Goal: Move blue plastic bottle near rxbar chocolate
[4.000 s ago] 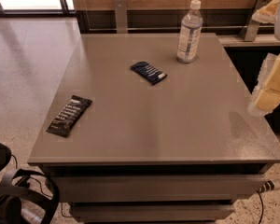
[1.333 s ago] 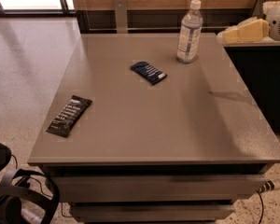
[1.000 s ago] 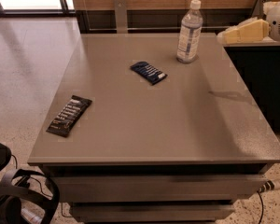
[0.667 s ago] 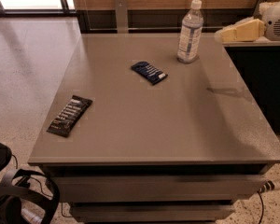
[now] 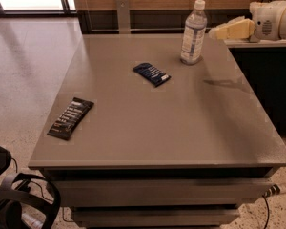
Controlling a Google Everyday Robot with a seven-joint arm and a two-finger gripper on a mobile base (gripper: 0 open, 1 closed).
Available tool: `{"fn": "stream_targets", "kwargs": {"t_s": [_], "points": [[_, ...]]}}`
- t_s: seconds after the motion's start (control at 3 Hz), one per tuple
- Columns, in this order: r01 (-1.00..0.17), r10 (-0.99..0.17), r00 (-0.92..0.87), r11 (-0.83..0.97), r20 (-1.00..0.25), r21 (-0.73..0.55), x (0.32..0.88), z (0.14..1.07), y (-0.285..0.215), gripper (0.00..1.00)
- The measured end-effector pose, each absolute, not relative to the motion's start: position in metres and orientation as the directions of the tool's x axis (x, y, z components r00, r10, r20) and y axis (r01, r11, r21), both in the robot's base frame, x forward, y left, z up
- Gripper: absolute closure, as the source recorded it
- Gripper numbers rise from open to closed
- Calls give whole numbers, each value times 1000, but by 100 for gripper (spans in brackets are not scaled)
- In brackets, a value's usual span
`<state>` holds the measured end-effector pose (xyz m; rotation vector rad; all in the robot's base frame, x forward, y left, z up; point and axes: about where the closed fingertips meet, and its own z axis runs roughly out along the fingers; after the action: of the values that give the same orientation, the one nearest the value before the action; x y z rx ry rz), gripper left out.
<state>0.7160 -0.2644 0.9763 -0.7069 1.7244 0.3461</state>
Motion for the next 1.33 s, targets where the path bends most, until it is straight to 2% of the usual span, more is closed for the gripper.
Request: {"fn": "stream_targets", "kwargs": {"t_s": [1.33], "points": [[-659, -176, -81, 748, -981, -80, 778, 946, -216, 0]]}}
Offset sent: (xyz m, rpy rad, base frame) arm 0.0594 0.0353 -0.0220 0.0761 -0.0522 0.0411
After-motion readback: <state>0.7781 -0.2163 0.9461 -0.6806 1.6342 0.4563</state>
